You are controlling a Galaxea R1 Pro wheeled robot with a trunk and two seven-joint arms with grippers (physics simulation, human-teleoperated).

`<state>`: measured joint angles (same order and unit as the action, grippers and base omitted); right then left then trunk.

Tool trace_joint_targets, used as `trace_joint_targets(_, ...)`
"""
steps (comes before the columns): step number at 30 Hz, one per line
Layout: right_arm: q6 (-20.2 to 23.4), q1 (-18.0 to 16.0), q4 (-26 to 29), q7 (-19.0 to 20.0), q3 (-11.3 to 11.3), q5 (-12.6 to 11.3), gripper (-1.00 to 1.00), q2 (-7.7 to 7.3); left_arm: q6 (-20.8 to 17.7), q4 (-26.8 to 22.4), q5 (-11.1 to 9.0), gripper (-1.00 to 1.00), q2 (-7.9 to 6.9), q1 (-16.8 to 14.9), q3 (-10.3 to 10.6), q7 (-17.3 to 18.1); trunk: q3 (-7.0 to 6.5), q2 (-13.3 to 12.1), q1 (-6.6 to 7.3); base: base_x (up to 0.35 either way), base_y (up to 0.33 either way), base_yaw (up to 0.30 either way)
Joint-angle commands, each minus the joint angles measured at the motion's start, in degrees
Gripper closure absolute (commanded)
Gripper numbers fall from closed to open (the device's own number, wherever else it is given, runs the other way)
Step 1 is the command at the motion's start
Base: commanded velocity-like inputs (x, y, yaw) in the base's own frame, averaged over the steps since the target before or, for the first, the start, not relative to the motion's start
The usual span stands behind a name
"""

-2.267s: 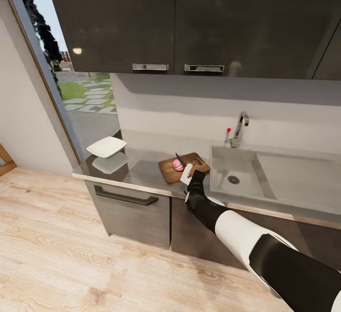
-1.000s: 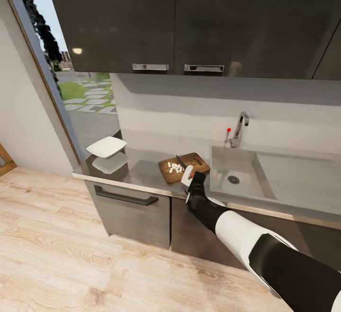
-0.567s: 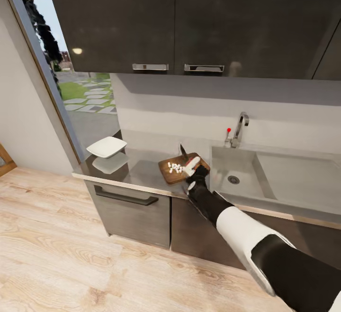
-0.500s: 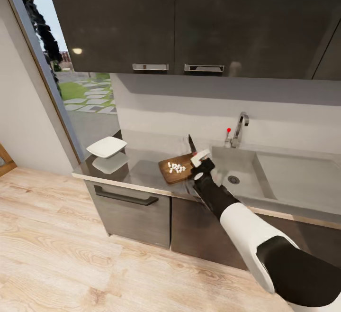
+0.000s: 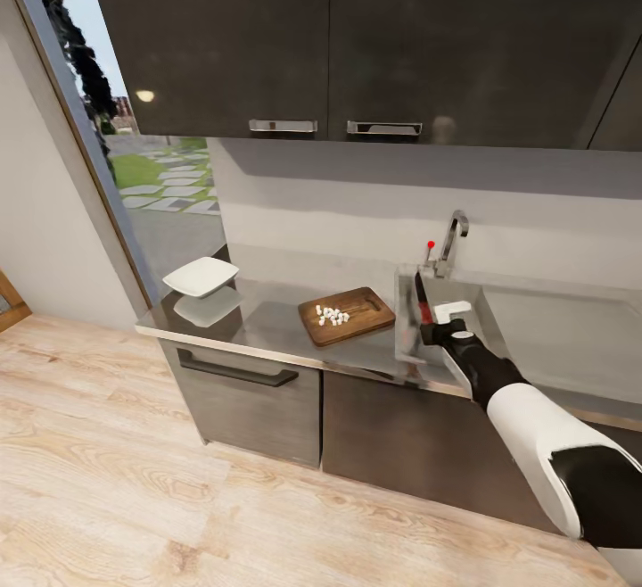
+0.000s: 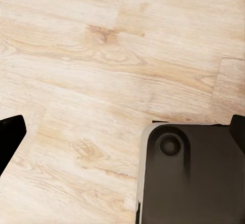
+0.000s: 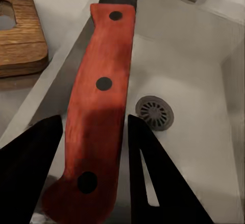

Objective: In the kitchen, take the Vidalia onion out of the sink, dice it on the chopping board with the paring knife, put the diced onion into the bowl on the countertop, then place both the paring knife and the chopping board into the sink.

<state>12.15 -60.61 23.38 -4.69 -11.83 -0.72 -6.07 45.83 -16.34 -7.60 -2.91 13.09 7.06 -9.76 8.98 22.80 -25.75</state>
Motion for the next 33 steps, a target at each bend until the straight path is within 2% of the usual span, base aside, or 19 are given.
trace_joint_targets(1, -0.3, -0.1, -0.5, 0.0, -0.5, -0.1, 1.00, -0.17, 0.1, -0.1, -0.6, -1.00, -0.06, -0.1, 0.5, -0.2, 0.10, 0.1, -0.03, 0.000, 0.000, 0.000)
trace_joint_targets(9, -1.5, 0.0, -1.4, 0.3, -0.5, -0.5, 1.00, -0.11, 0.0, -0.1, -0.6, -1.00, -0.33, -0.3, 0.5, -0.3, 0.10, 0.1, -0.03, 0.015, 0.000, 0.000)
trace_joint_targets(22, 0.8, 0.0, -3.2, -0.4, -0.1, -0.3, 1.00, -0.18, 0.0, -0.1, -0.6, -1.00, -0.25, -0.3, 0.5, -0.3, 0.25, 0.1, -0.03, 0.250, 0.000, 0.000)
trace_joint_targets(24, 0.9, -0.1, -4.8, -0.4, 1.0, -0.4, 1.00, -0.24, 0.0, -0.1, -0.6, -1.00, -0.25, -0.3, 0.5, -0.3, 0.41, 0.1, -0.03, 0.017, 0.000, 0.000)
trace_joint_targets(27, 1.2, -0.1, -5.4, -0.4, 5.6, -0.3, 1.00, -0.35, 0.0, -0.1, -0.6, -1.00, -0.26, -0.3, 0.5, -0.3, 0.67, 0.1, -0.03, 0.003, 0.000, 0.000)
trace_joint_targets(28, 1.8, 0.0, -5.5, -0.5, 6.4, -0.3, 1.00, -0.39, 0.0, -0.1, -0.6, -1.00, -0.26, -0.3, 0.5, -0.3, 0.77, 0.1, -0.03, 0.017, 0.000, 0.000)
trace_joint_targets(33, 3.4, -0.1, -5.6, -0.5, 7.3, -0.3, 1.00, -0.44, 0.0, -0.1, -0.6, -1.00, -0.27, -0.3, 0.5, -0.3, 1.23, 0.1, -0.03, 0.184, 0.000, 0.000)
